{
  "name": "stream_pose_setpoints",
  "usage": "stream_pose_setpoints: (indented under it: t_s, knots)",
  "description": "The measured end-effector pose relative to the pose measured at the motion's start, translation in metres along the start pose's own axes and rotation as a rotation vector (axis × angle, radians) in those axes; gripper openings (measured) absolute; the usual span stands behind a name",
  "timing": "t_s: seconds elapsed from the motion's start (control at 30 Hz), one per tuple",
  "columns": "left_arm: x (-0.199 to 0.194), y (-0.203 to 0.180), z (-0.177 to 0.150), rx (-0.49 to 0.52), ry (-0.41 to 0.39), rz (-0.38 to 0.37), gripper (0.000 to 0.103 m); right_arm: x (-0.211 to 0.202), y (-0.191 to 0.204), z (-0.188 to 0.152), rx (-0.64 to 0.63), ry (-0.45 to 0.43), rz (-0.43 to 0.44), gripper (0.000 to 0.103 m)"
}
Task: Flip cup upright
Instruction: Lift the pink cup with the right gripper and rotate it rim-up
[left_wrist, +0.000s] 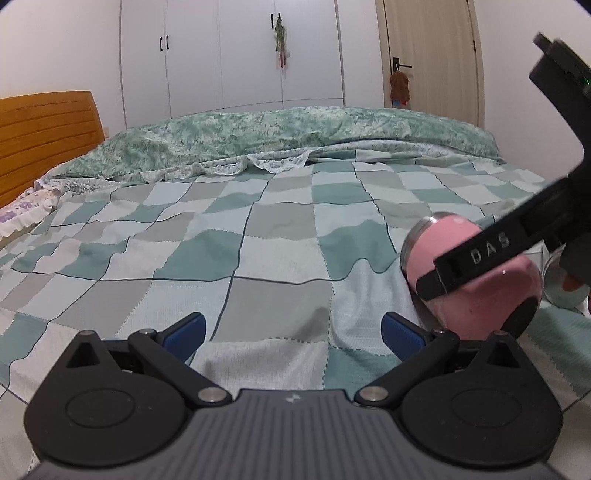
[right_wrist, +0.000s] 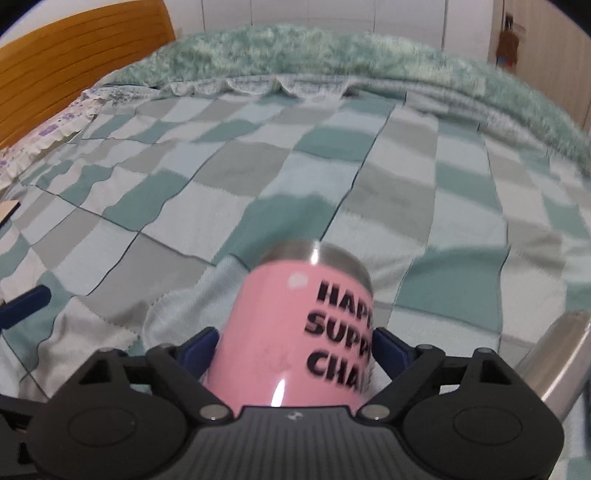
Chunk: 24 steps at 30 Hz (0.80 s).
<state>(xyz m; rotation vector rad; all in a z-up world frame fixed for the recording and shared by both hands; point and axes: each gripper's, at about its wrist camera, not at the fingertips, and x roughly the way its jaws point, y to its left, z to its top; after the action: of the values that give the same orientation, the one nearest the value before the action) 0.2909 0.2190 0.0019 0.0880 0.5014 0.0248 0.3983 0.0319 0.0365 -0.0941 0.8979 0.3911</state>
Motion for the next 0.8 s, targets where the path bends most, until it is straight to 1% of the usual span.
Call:
stream_pose_setpoints:
  t_s: [0.07,0.2,0.4,0.53,0.67,0.8]
  knots:
    - [-0.005,-0.001,0.001,-0.003,-0.010,-0.005,0.103,-0.005,-0.003,-0.001,0.028,-0.007,0.017,0.087]
    - [-0.024,-0.003,0.003,-0.018,-0.028,-0.012,0.103,-0.030,-0.008,-0.005,0.065,-0.040,0.046,0.085]
    - [-0.074,-0.012,0.005,-0.026,-0.066,-0.002,0.103,-0.081,-0.011,-0.023,0.103,-0.089,0.092,0.083]
    - [-0.110,-0.022,0.005,-0.012,-0.090,-0.011,0.103,-0.124,-0.017,-0.044,0.133,-0.128,0.113,0.083]
    - [-0.145,-0.033,0.001,0.001,-0.111,-0.033,0.103,-0.164,-0.021,-0.072,0.124,-0.141,0.125,0.083]
    - [-0.172,-0.045,-0.008,0.009,-0.127,-0.053,0.103,-0.203,-0.026,-0.108,0.124,-0.136,0.134,0.083]
